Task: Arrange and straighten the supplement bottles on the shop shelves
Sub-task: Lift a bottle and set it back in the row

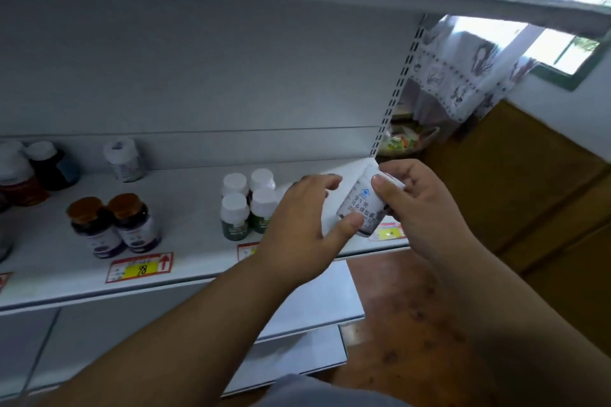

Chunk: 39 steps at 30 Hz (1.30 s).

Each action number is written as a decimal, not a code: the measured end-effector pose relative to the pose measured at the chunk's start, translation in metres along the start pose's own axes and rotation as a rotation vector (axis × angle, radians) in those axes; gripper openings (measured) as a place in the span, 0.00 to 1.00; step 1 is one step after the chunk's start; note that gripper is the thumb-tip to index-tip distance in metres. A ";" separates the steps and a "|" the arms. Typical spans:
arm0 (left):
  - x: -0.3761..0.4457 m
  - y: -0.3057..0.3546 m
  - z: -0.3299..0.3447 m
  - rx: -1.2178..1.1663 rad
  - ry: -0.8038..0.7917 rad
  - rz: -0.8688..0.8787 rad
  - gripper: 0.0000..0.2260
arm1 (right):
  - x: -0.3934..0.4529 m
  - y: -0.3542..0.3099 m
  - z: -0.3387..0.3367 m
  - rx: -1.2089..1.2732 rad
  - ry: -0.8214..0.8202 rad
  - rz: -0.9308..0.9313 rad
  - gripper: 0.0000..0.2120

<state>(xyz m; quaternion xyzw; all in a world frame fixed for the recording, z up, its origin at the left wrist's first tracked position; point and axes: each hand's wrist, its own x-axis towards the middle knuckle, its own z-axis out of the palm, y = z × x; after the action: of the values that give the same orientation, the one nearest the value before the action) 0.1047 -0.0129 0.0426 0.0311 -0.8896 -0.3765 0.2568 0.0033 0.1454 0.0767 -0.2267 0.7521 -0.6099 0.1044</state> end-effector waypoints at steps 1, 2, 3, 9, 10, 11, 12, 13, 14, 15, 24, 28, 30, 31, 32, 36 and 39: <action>0.005 0.006 0.016 0.016 -0.003 0.004 0.28 | 0.004 0.008 -0.016 -0.026 0.000 -0.002 0.12; 0.010 0.011 0.031 0.028 -0.001 -0.001 0.28 | 0.008 0.015 -0.030 -0.048 -0.005 -0.002 0.13; 0.014 0.016 0.044 0.034 0.003 -0.019 0.28 | 0.013 0.022 -0.042 -0.055 -0.010 0.002 0.14; 0.035 0.013 0.097 0.222 -0.009 -0.087 0.25 | 0.043 0.057 -0.079 -0.240 -0.009 0.008 0.12; 0.041 0.008 0.101 0.316 -0.004 -0.091 0.25 | 0.050 0.062 -0.080 -0.282 -0.013 0.014 0.13; 0.047 0.003 0.105 0.407 0.002 -0.102 0.25 | 0.056 0.067 -0.080 -0.319 -0.018 0.025 0.14; 0.053 -0.001 0.108 0.480 0.000 -0.115 0.26 | 0.062 0.072 -0.079 -0.352 -0.029 0.039 0.14; 0.059 -0.004 0.111 0.527 -0.023 -0.120 0.28 | 0.067 0.077 -0.078 -0.382 -0.045 0.053 0.14; 0.065 -0.008 0.114 0.555 -0.073 -0.116 0.30 | 0.070 0.082 -0.077 -0.412 -0.064 0.061 0.15; 0.071 -0.011 0.117 0.575 -0.139 -0.108 0.33 | 0.074 0.088 -0.076 -0.449 -0.084 0.057 0.16; 0.095 -0.031 0.137 0.649 -0.378 -0.130 0.32 | 0.100 0.107 -0.077 -0.661 -0.274 -0.110 0.22; 0.097 -0.030 0.137 0.633 -0.386 -0.130 0.30 | 0.102 0.114 -0.077 -0.681 -0.260 -0.155 0.21; 0.097 -0.030 0.137 0.632 -0.397 -0.142 0.31 | 0.102 0.116 -0.076 -0.696 -0.263 -0.174 0.20; 0.097 -0.029 0.136 0.633 -0.401 -0.145 0.31 | 0.102 0.116 -0.076 -0.700 -0.269 -0.174 0.20; 0.097 -0.028 0.136 0.635 -0.402 -0.142 0.31 | 0.102 0.116 -0.076 -0.704 -0.275 -0.171 0.20; 0.094 -0.018 0.128 0.635 -0.334 -0.139 0.32 | 0.095 0.114 -0.079 -0.690 -0.247 -0.172 0.26; 0.085 -0.004 0.114 0.625 -0.188 -0.116 0.31 | 0.088 0.103 -0.079 -0.659 -0.188 -0.219 0.24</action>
<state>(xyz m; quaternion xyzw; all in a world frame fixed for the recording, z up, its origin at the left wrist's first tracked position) -0.0244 0.0376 0.0106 0.1241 -0.9786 -0.1006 0.1296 -0.1293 0.1885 0.0066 -0.3824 0.8668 -0.3189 0.0286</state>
